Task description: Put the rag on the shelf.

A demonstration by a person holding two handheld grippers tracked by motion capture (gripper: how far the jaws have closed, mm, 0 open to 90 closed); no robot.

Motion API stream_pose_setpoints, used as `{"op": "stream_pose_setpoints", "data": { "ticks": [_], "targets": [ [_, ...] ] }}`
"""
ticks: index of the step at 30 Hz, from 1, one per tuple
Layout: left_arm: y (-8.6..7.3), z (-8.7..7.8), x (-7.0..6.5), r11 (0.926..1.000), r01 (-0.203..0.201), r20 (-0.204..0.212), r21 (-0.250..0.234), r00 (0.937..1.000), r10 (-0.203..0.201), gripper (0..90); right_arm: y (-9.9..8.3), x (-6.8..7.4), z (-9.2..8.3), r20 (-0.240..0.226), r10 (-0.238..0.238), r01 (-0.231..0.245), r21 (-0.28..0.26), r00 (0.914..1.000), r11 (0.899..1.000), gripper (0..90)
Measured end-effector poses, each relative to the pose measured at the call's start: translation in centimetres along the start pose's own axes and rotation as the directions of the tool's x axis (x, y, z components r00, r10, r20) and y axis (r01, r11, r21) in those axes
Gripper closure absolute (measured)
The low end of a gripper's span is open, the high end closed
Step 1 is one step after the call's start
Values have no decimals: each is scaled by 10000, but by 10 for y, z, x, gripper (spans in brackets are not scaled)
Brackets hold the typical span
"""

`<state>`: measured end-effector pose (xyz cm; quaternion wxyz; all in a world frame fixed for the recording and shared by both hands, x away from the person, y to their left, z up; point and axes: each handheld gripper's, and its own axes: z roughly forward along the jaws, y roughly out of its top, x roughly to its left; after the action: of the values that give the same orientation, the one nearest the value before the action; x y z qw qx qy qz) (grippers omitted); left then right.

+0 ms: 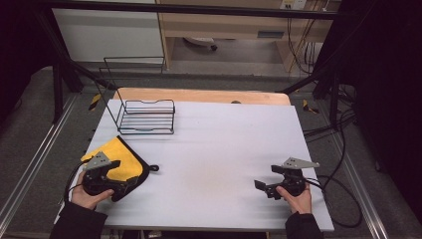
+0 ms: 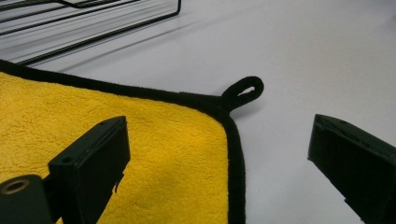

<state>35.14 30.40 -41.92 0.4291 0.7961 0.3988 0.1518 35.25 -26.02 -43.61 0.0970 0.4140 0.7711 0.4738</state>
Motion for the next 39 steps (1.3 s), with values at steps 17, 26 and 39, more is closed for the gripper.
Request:
{"op": "stream_pose_setpoints", "data": {
  "ticks": [17, 26, 39],
  "targets": [
    [2, 18, -23, 9940, -456, -294, 997, 9984, 487, 272, -1, 1, 1, 90, 57, -59, 198, 9999, 9998, 7],
    [0, 34, -23, 9846, -606, -711, 1642, 9948, 731, 450, -1, 1, 3, 101, 14, -16, 285, 9999, 9996, 7],
    [-2, 47, -32, 9726, -1054, -1619, 2070, 9768, 1403, 569, -1, 2, 4, 184, 111, -117, 343, 9998, 9993, 7]
  ]
}}
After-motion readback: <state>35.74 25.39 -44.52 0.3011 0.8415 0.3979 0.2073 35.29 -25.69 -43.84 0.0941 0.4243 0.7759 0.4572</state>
